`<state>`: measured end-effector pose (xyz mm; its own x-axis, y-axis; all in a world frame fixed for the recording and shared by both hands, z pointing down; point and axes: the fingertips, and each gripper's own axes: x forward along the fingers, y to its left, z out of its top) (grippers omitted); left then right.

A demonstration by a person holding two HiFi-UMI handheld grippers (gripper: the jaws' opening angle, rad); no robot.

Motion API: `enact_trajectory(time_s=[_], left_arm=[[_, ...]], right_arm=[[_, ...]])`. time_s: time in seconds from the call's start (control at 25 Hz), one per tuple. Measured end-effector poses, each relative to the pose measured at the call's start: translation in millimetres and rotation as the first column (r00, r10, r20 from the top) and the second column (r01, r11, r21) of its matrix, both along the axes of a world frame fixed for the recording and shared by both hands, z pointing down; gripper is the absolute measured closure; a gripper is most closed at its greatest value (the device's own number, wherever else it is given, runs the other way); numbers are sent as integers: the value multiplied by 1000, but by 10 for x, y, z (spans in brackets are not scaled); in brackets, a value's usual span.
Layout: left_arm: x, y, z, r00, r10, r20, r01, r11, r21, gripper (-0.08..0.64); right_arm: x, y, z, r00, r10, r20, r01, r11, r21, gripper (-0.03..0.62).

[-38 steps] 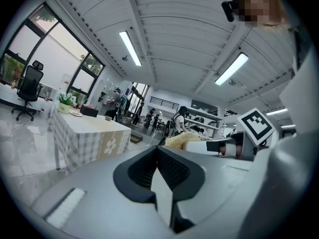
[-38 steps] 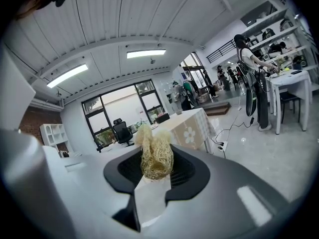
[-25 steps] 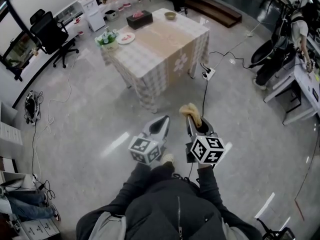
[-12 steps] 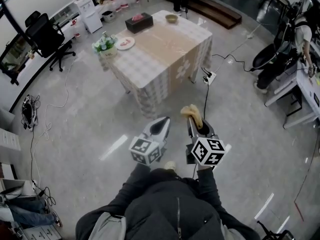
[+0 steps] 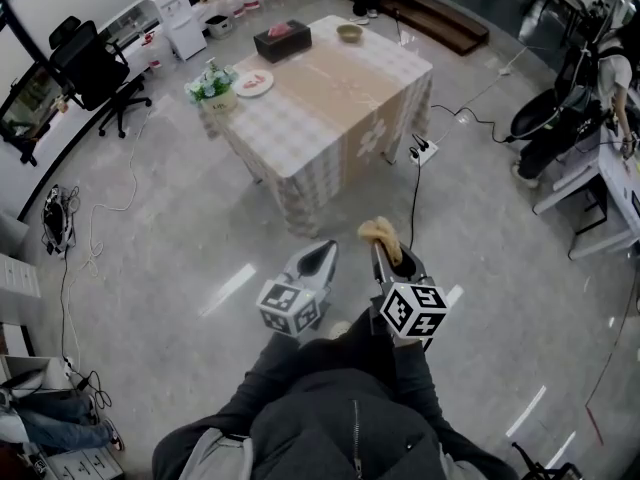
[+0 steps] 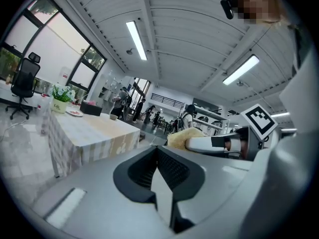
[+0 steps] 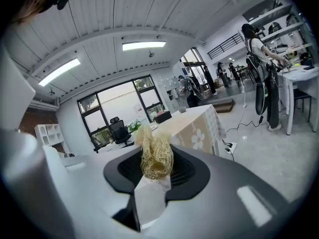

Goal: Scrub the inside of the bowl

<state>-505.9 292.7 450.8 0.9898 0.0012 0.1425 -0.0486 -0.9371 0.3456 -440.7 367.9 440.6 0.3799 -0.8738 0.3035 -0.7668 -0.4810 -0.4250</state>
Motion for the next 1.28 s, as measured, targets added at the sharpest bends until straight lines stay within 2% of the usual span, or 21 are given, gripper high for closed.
enact_trajectory(time_s=[0.36, 0.68, 0.8, 1.28], left_arm=[[60, 1, 64, 1000, 6, 5, -5, 1000, -10, 549], [359, -72, 15, 1000, 27, 9, -27, 1000, 14, 549], [529, -135, 7, 1000, 28, 2, -28, 999, 15, 549], [1503, -388, -19, 999, 41, -10, -41, 999, 19, 549]], right_arm=[[89, -65, 21, 1000, 15, -8, -15, 1000, 10, 483], [326, -201, 3, 1000, 16, -10, -16, 1000, 26, 483], [505, -255, 20, 1000, 16, 15, -17, 999, 44, 483], [1469, -573, 25, 1000, -6, 19, 5, 999, 44, 485]])
